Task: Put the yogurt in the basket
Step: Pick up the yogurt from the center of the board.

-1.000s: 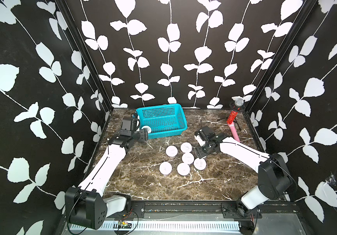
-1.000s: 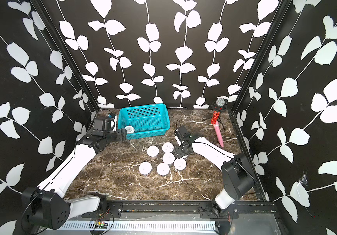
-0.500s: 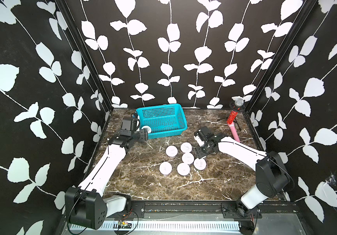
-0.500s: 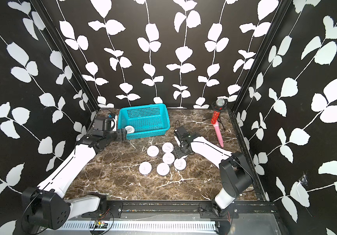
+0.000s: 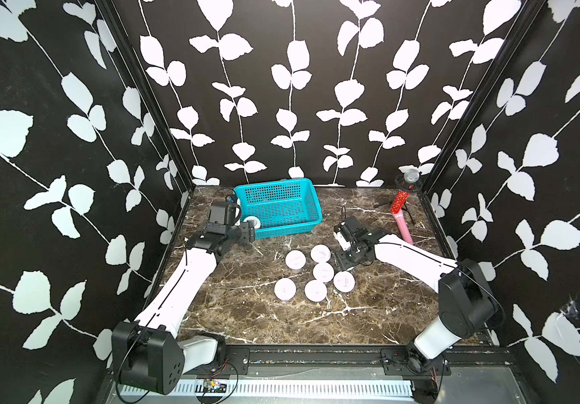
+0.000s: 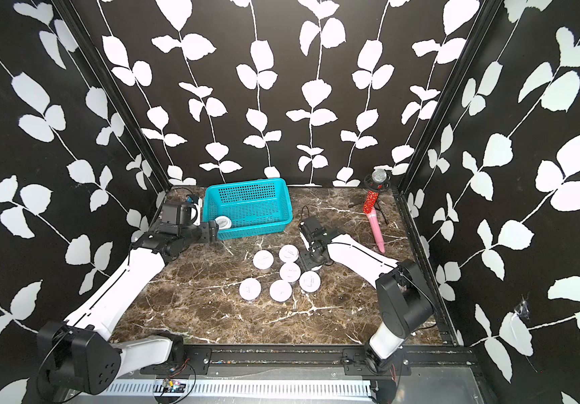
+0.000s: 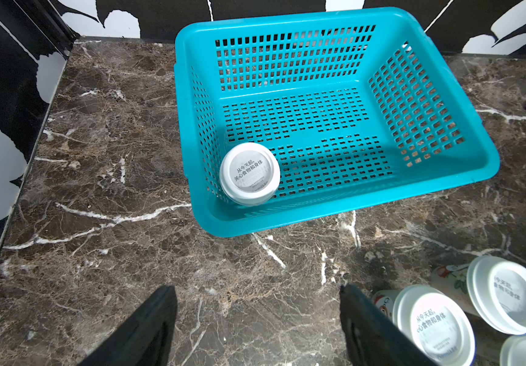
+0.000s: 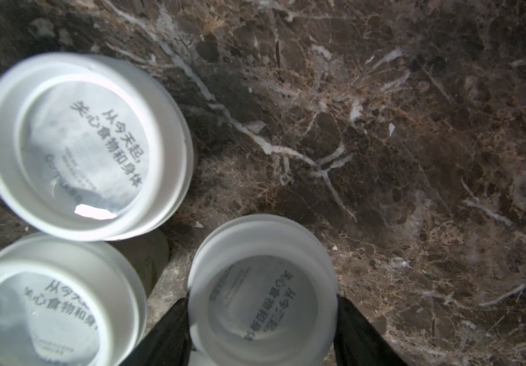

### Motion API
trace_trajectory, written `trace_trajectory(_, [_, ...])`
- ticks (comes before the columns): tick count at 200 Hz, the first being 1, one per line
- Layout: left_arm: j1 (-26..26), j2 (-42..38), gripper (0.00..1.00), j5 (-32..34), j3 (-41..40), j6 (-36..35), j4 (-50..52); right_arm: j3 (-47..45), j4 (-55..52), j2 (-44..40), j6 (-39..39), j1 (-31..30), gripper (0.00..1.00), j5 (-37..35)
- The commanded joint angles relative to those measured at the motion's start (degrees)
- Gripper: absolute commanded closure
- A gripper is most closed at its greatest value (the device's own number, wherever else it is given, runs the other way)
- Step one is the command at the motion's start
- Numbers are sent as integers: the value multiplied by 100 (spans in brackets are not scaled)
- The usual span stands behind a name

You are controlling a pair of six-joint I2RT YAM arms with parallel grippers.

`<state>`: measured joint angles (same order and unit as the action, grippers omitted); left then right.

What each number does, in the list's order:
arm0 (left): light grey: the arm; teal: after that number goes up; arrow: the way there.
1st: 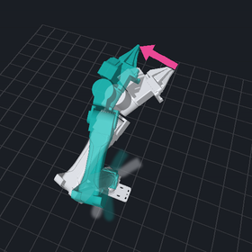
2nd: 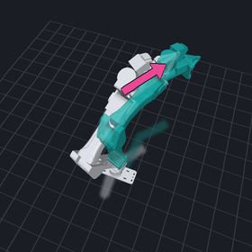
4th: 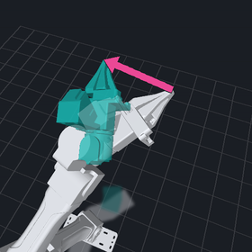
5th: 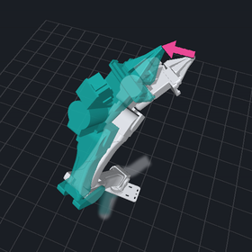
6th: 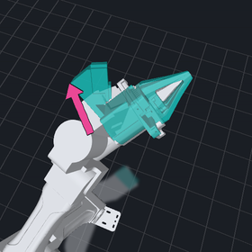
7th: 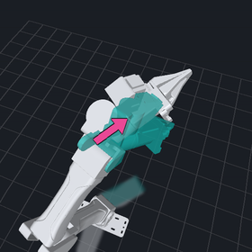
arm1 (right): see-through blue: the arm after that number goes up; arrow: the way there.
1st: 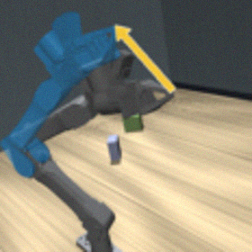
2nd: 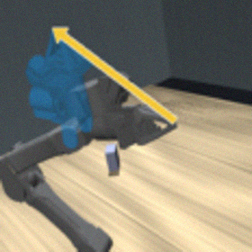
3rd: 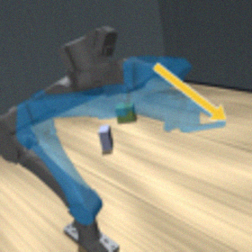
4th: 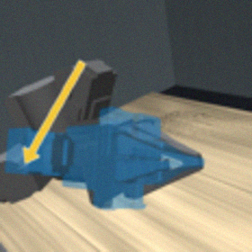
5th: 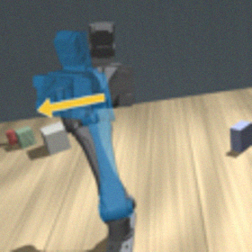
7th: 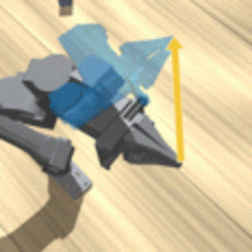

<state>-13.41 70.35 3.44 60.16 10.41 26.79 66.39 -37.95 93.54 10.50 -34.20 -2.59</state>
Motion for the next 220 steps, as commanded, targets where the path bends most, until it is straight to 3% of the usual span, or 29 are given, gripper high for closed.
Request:
trace_trajectory(1, [21, -189, 19, -20, -60, -75, -33, 96, -6, 78, 83, -35, 35, -161])
trace_trajectory(53, [63, -83, 18, 226, -28, 124, -68, -25, 42, -460, 121, -26, 39, -389])
trace_trajectory(93, [593, 139, 20, -335, 66, 403, -312, -75, 34, -655, 205, 92, 40, -283])
trace_trajectory(127, [943, 488, 22, -361, 195, 439, -538, -156, 95, -868, 293, 267, 40, -84])
trace_trajectory(194, [1253, 1780, 37, -834, 687, 303, -1178, -281, 35, -1230, 352, 556, 40, 159])
trace_trajectory(220, [1288, 2264, 48, -781, 996, 253, -1156, -285, 25, -1310, 343, 582, 40, 161])
